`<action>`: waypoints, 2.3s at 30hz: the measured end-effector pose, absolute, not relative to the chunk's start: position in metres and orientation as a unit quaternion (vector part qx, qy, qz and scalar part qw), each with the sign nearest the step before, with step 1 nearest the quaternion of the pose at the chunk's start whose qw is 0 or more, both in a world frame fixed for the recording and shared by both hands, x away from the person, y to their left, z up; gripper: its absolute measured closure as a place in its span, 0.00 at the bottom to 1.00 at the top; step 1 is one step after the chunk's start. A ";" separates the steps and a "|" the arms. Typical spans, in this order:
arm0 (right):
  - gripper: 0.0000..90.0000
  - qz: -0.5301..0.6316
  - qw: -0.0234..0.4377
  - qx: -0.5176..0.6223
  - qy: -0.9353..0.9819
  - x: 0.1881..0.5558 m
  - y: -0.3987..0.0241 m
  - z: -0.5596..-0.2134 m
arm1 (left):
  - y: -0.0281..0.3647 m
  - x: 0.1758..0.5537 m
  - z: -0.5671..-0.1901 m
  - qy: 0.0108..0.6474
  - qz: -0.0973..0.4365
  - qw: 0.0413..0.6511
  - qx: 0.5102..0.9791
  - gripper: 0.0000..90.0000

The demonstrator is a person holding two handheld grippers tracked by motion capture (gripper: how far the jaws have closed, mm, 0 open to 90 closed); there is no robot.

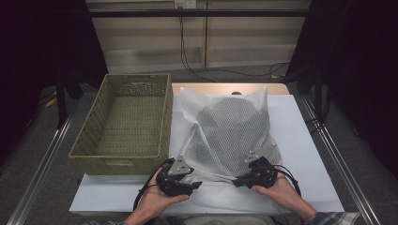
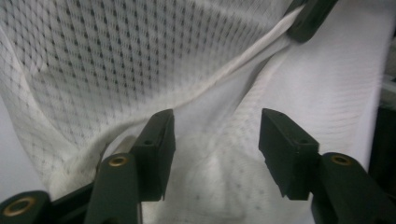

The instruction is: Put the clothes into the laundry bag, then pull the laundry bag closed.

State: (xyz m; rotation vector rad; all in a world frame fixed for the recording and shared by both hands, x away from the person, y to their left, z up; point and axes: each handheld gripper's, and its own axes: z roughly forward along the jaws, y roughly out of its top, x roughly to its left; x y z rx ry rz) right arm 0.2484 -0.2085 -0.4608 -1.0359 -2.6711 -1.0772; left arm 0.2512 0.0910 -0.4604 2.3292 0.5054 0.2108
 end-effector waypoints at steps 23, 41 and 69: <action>0.72 -0.325 0.017 -0.347 -0.879 0.235 -0.222 -0.464 | 0.138 0.217 -0.456 0.232 0.001 0.375 0.897 0.96; 0.77 -0.367 0.005 -0.348 -0.863 0.222 -0.237 -0.454 | 0.173 0.219 -0.445 0.273 0.047 0.454 0.847 0.81; 0.45 -0.425 -0.012 -0.336 -0.840 0.238 -0.206 -0.451 | 0.161 0.237 -0.466 0.278 0.044 0.395 0.874 0.47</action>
